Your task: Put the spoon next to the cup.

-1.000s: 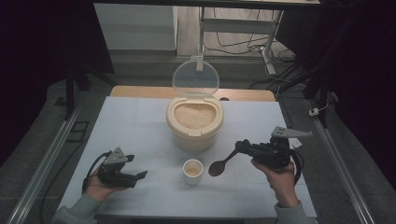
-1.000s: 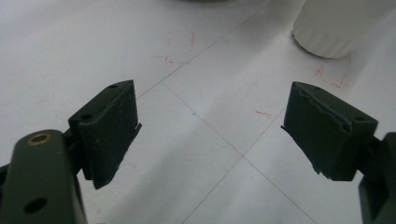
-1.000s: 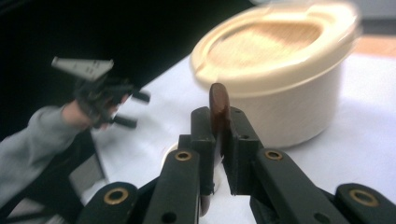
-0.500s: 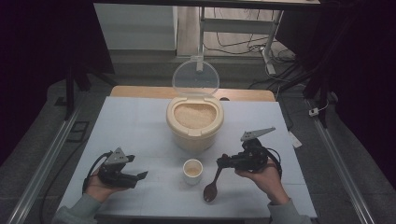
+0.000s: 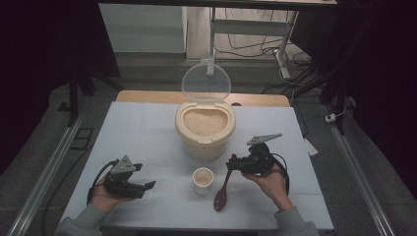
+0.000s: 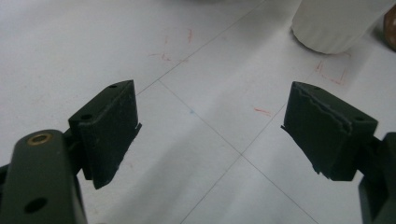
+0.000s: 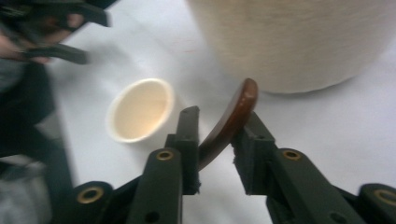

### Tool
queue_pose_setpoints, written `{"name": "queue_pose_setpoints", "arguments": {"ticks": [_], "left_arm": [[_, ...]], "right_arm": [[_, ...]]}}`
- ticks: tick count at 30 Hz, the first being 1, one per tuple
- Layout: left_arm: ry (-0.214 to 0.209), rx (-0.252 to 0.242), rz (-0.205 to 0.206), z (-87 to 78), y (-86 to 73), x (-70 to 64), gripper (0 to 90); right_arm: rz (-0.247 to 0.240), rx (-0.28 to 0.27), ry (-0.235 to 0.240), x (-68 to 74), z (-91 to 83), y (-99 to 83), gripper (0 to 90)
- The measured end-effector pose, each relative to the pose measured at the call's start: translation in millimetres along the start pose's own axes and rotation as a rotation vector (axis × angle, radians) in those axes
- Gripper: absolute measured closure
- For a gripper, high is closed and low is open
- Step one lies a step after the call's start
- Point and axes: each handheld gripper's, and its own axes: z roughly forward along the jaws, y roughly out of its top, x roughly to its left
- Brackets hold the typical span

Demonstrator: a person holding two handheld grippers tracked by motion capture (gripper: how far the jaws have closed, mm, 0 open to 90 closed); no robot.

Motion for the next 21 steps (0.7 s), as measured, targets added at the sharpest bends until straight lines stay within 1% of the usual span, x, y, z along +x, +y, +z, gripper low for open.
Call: {"name": "queue_pose_setpoints", "arguments": {"ticks": [1,5,7,9,11,17,21], "left_arm": [[0.001,0.0,0.0,0.1,0.0,0.0,17.9],[-0.001,0.003,0.002,0.3,-0.2,-0.1,17.9],[-0.002,0.002,0.002,0.2,-0.3,-0.2,17.9],[-0.002,0.002,0.003,0.1,-0.4,-0.4,17.9],[-0.003,0.002,0.003,0.0,-0.5,-0.2,17.9],[-0.003,0.004,0.004,0.0,-0.6,-0.3,17.9],[-0.003,0.004,0.004,0.2,-0.7,-0.4,17.9]], "right_arm": [[0.002,-0.002,-0.021,-0.8,2.4,-1.3,68.4],[-0.023,0.004,-0.107,-5.5,14.3,-7.2,61.8],[-0.012,0.012,-0.14,-8.9,20.4,-10.5,59.5],[0.005,0.01,-0.156,-12.8,25.1,-13.6,58.3],[0.01,0.01,-0.171,-15.4,29.5,-16.5,56.5],[0.011,0.049,-0.233,-18.7,41.9,-21.5,50.5],[0.013,0.073,-0.278,-17.5,48.6,-22.3,47.2]]}}
